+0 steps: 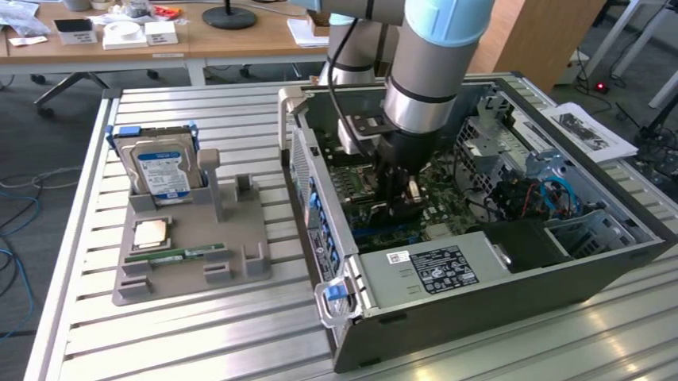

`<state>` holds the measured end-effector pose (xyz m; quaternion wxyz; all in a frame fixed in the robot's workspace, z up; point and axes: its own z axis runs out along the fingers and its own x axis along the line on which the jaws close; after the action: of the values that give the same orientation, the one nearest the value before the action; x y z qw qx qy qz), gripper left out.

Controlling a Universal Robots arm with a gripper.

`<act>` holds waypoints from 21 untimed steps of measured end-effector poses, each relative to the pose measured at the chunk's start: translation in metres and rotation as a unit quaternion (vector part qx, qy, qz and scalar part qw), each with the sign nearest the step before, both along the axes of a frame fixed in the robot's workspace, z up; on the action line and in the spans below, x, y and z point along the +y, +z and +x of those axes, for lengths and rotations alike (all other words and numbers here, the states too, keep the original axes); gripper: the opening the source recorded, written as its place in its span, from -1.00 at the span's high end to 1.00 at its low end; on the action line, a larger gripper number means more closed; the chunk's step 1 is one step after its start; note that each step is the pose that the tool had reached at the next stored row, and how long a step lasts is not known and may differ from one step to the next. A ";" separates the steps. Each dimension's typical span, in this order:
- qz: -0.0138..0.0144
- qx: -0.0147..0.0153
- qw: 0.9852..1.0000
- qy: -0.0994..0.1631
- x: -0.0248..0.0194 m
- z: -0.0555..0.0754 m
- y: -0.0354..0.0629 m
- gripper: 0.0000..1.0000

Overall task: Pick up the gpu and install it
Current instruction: 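Insert the gpu into the slot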

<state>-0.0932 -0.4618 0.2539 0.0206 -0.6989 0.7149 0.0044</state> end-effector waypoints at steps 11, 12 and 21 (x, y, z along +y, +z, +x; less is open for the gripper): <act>0.000 0.000 1.000 0.000 0.0004 0.000 0.0286 0.07; 0.000 0.000 1.000 0.000 0.0005 0.000 0.0318 0.07; 0.000 0.000 1.000 0.000 0.0010 0.000 0.0511 0.07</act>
<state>-0.0932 -0.4608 0.3050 0.0206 -0.6989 0.7149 0.0044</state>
